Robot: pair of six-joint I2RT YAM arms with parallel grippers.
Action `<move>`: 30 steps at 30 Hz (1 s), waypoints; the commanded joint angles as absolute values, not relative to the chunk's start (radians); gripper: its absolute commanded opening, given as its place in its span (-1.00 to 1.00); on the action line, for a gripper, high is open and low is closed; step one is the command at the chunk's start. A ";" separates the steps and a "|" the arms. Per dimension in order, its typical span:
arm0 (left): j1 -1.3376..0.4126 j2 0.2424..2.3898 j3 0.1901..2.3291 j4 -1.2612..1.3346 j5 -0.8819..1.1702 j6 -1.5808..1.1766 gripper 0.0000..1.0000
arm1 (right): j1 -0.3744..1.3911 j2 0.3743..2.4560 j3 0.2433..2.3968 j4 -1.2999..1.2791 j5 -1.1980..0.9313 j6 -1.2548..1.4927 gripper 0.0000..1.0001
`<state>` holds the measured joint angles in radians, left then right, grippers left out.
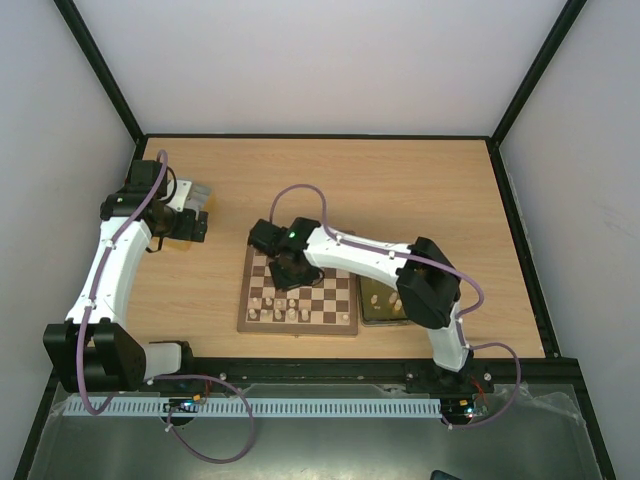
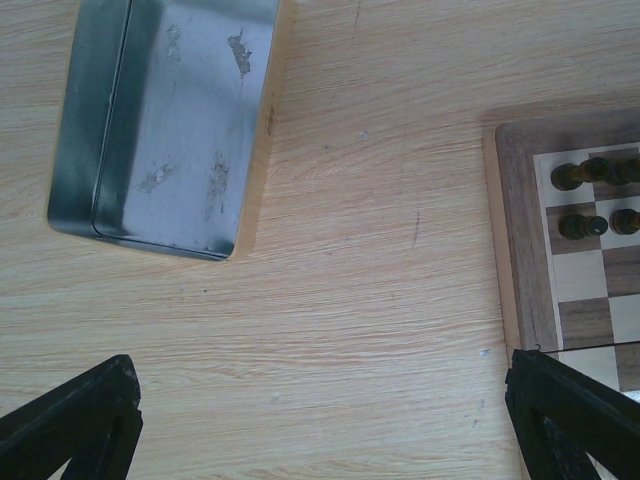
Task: Set up the chess pieces on the board
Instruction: Place the chess piece on the chessboard, then pick up the chess piece from the storage box.
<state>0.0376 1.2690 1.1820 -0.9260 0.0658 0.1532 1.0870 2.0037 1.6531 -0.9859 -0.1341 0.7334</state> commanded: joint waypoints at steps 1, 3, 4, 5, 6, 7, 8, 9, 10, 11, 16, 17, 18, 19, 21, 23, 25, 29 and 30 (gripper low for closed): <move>0.035 1.259 1.175 -0.930 0.054 0.149 0.98 | 0.958 1.890 1.627 -1.062 -0.025 0.731 -0.46; 0.035 1.262 1.176 -0.932 0.056 0.149 0.98 | 0.871 1.808 1.536 -1.045 -0.034 0.725 -0.46; 0.035 1.262 1.178 -0.932 0.057 0.150 0.98 | 0.826 1.770 1.486 -1.041 -0.043 0.718 -0.46; 0.035 1.263 1.178 -0.933 0.057 0.149 0.98 | 0.788 1.738 1.441 -1.037 -0.050 0.711 -0.46; 0.035 1.264 1.180 -0.934 0.058 0.149 0.98 | 0.755 1.709 1.393 -1.032 -0.052 0.705 -0.46; 0.035 1.264 1.181 -0.935 0.058 0.149 0.98 | 0.726 1.678 1.345 -1.023 -0.050 0.702 -0.47; 0.035 1.264 1.180 -0.935 0.057 0.151 0.98 | 0.693 1.650 1.297 -1.010 -0.048 0.702 -0.47; 0.035 1.265 1.180 -0.934 0.057 0.150 0.98 | 0.667 1.616 1.251 -0.998 -0.050 0.704 -0.47; 0.035 1.265 1.180 -0.934 0.057 0.150 0.98 | 0.642 1.592 1.210 -0.988 -0.049 0.712 -0.47; 0.035 1.267 1.180 -0.934 0.057 0.151 0.98 | 0.616 1.570 1.169 -0.973 -0.046 0.716 -0.46; 0.036 1.280 1.191 -0.939 0.058 0.150 0.98 | 0.461 1.487 1.005 -0.898 -0.080 0.726 -0.47; 0.035 1.281 1.194 -0.942 0.058 0.150 0.98 | 0.434 1.479 0.980 -0.891 -0.095 0.724 -0.47; 0.035 1.282 1.196 -0.943 0.058 0.150 0.98 | 0.415 1.473 0.966 -0.886 -0.102 0.723 -0.47; 0.035 1.283 1.198 -0.945 0.058 0.151 0.98 | 0.400 1.468 0.956 -0.883 -0.102 0.720 -0.47; 0.035 1.284 1.200 -0.946 0.057 0.151 0.98 | 0.378 1.457 0.934 -0.875 -0.099 0.718 -0.47; 0.035 1.284 1.200 -0.947 0.056 0.150 0.98 | 0.355 1.450 0.915 -0.870 -0.103 0.714 -0.47; 0.035 1.285 1.200 -0.950 0.054 0.151 0.98 | 0.344 1.443 0.900 -0.862 -0.107 0.708 -0.47; 0.035 1.283 1.201 -0.952 0.052 0.151 0.98 | 0.339 1.446 0.878 -0.854 -0.123 0.701 -0.47; 0.035 1.283 1.200 -0.952 0.052 0.150 0.98 | 0.339 1.444 0.871 -0.851 -0.125 0.703 -0.47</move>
